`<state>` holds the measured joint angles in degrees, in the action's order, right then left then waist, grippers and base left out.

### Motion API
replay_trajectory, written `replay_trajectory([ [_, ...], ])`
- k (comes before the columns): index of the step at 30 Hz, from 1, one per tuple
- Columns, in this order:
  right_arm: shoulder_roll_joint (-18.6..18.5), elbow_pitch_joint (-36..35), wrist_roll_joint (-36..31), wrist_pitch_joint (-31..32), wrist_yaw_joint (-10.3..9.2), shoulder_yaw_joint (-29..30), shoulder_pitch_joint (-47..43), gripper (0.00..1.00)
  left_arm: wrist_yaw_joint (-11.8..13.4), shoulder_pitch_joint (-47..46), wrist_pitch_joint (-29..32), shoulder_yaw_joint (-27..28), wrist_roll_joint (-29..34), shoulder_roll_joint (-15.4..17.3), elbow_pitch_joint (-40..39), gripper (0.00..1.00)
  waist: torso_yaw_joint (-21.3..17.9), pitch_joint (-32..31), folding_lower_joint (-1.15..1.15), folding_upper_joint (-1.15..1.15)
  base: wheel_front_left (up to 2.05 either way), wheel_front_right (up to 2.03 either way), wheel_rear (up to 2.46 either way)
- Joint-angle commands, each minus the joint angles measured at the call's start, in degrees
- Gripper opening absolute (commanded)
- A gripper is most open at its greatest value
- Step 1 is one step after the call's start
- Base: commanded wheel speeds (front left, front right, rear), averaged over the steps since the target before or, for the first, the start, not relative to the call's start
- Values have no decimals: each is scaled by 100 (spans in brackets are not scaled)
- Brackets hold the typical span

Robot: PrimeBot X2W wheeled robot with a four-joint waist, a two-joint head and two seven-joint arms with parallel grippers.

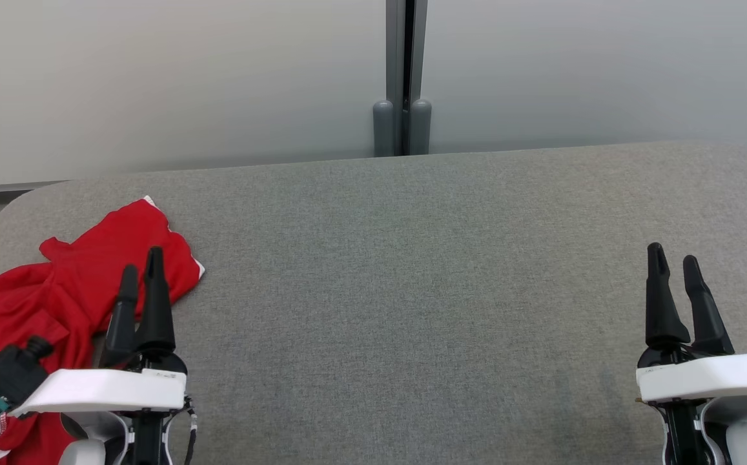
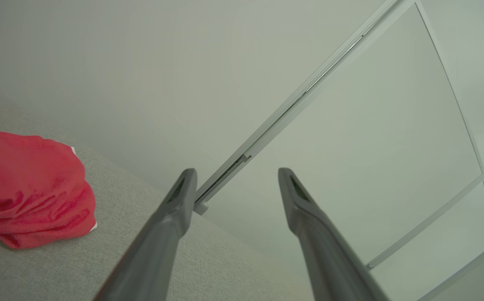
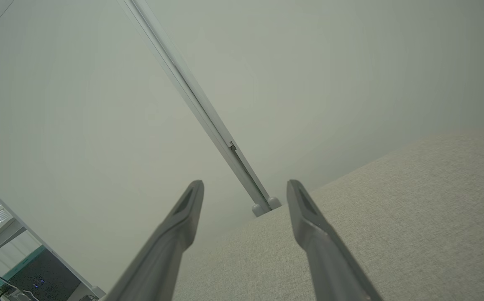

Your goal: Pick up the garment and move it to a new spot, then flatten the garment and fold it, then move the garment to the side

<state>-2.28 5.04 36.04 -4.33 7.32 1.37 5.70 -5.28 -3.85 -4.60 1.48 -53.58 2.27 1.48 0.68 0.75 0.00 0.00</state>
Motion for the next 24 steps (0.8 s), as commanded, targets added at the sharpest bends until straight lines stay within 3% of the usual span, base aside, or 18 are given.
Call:
replay_trajectory([
  [1, -54, -67, -196, -74, 20, -20, 68, 100, 89, -119, -44, -65, 262, 40, -129, 100, -2, 0, 0, 0, 0, 0, 0],
  [15, -56, -79, -1507, -315, 22, -248, 120, 100, 670, -68, -283, -835, 2323, 177, 31, 100, -24, 17, 0, 0, 0, 0, 0],
  [24, -60, 39, -2161, -457, 23, -315, 115, 100, 1506, -178, -429, -1583, 3168, 593, 200, 100, -13, 10, 0, 0, 0, 0, 0],
])
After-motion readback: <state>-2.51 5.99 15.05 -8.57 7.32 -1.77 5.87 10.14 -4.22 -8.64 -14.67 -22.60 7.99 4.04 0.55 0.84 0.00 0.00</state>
